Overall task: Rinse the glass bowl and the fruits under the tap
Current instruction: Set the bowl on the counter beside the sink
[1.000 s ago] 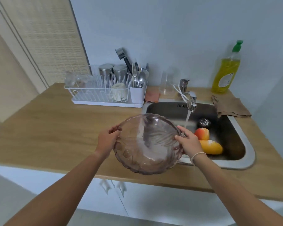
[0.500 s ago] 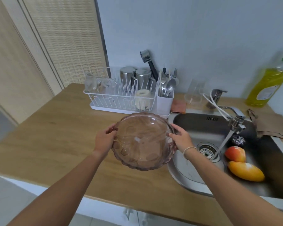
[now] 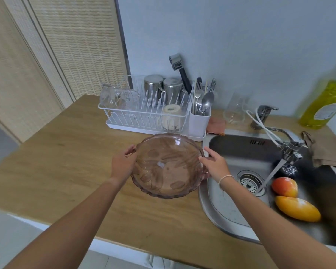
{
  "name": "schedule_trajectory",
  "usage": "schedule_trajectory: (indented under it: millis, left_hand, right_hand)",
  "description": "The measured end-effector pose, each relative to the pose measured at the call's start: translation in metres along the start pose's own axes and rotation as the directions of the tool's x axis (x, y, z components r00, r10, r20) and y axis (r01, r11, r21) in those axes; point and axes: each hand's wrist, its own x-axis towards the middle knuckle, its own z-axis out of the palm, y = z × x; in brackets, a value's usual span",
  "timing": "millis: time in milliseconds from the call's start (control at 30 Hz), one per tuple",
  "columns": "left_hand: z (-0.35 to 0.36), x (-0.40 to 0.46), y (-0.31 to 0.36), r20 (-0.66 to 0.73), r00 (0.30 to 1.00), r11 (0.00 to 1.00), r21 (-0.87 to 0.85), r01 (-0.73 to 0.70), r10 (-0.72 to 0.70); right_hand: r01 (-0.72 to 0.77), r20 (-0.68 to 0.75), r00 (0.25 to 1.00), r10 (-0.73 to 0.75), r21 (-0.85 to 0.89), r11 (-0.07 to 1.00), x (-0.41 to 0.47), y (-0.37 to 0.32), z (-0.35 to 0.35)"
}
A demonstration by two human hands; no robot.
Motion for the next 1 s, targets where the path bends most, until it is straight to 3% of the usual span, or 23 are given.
schedule_trajectory:
  millis: [167,367,600,700,767,867,1000]
  left_hand:
    - [0.006,-0.010,0.018,-0.117,0.989,0.966,0.250,-0.061,0.093]
    - [0.054,-0.055,0.052,-0.152,0.972,0.950,0.283,-0.131,0.179]
    - [0.173,-0.121,0.057,-0.003,0.965,0.927,0.279,-0.249,0.261]
    - [0.215,-0.139,0.058,0.070,0.920,0.862,0.329,-0.386,0.386]
    - [0.232,-0.144,0.058,0.092,0.866,0.767,0.425,-0.481,0.492]
    - [0.243,-0.142,0.053,0.104,0.858,0.673,0.576,-0.464,0.503]
    - [0.233,-0.122,0.049,0.143,0.871,0.643,0.620,-0.449,0.470]
  right_hand:
    - [-0.039,0.050,0.998,0.033,0.125,0.991,-0.010,0.006,-0.032]
    - [-0.001,0.088,0.996,-0.011,0.136,0.991,-0.027,0.024,-0.089]
    - [-0.004,0.176,0.984,-0.001,0.031,1.000,-0.050,0.075,-0.166]
    - [-0.028,0.137,0.990,0.029,-0.011,1.000,-0.055,0.093,-0.206]
    - [-0.055,0.075,0.996,0.054,0.006,0.998,-0.054,0.104,-0.229]
    - [-0.067,-0.012,0.998,0.066,-0.030,0.997,-0.051,0.115,-0.257]
    - [-0.074,-0.024,0.997,0.074,-0.027,0.997,-0.044,0.120,-0.268]
